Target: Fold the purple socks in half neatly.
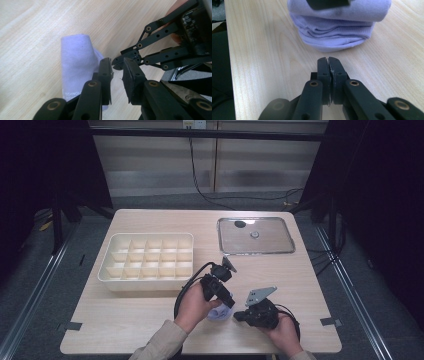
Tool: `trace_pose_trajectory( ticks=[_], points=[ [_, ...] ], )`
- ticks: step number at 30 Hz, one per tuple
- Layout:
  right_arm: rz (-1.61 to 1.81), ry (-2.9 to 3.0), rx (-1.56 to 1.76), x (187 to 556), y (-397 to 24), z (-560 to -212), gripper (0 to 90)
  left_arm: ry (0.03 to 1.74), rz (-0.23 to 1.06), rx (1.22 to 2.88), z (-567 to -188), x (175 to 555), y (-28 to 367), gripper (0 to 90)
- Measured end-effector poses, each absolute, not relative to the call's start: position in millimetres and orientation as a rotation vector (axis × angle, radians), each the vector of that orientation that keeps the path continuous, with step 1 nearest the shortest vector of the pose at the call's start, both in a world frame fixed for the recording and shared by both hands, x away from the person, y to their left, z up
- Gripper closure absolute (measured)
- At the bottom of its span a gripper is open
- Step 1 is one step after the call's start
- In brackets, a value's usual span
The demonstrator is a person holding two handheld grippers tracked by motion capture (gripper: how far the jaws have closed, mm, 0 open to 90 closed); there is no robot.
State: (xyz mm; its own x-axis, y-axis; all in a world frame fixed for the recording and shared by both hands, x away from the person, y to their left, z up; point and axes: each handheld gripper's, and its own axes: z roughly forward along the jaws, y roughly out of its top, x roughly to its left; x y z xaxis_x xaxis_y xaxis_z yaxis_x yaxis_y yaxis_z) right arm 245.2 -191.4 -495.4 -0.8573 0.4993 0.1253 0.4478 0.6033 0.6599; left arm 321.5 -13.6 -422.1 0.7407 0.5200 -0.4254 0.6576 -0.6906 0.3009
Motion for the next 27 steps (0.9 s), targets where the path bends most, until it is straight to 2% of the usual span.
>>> trace_pose_trajectory(
  ticks=[13, 27],
  points=[
    [1.1, 2.75, 0.804, 245.2, -190.5, -495.7, 88.0, 0.964, -0.415, 2.471, -416.5, 333.8, 5.9, 74.2],
    [1.106, 2.75, 0.817, 245.2, -188.4, -495.5, 88.0, 1.06, -0.431, 2.481, -438.3, 344.8, 20.3, 69.0]
  ],
)
